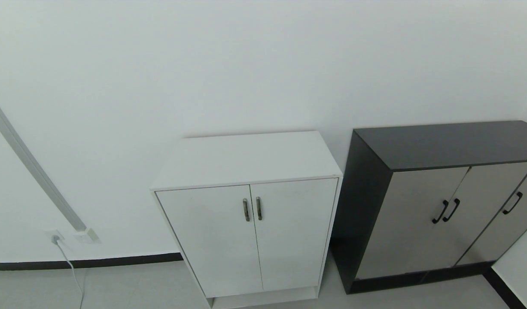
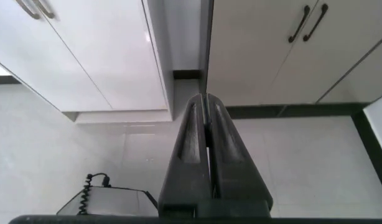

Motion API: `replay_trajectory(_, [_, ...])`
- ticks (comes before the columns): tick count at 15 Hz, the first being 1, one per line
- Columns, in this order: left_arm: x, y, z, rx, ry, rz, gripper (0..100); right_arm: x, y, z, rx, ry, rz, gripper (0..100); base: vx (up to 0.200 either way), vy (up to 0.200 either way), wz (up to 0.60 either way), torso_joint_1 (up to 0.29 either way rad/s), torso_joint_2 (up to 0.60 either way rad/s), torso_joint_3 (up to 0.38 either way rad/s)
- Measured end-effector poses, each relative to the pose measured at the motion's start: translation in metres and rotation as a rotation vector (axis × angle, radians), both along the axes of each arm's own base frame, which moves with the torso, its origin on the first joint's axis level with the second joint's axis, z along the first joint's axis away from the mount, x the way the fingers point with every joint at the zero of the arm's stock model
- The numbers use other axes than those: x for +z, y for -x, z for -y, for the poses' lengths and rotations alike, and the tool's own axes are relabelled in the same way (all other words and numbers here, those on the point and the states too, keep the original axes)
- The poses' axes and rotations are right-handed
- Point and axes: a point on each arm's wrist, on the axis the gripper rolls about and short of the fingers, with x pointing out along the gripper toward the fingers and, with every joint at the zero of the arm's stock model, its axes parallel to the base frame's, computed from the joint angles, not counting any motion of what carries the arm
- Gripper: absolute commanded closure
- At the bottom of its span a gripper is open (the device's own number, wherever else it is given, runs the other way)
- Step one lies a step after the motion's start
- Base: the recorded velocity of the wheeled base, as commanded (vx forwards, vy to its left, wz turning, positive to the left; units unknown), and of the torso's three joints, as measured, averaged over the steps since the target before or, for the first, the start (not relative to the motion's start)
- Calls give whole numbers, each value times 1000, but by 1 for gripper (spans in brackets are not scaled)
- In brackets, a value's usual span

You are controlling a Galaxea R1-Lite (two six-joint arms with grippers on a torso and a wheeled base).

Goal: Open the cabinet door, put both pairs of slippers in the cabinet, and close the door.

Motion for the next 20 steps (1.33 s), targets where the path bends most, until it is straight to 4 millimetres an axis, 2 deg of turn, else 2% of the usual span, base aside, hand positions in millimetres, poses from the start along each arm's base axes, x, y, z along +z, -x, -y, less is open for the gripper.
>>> replay_trajectory(5, [0,0,0,-2,0,0,100,-8,9,0,51,2,7,100,0,0,0,0,0,0])
replay_trajectory(10, [0,0,0,-1,0,0,100,-10,14,0,30,12,29,100,0,0,0,0,0,0])
replay_trajectory(20, [0,0,0,-1,-1,0,100,-13,34,1,-32,10,281,100,0,0,0,0,0,0])
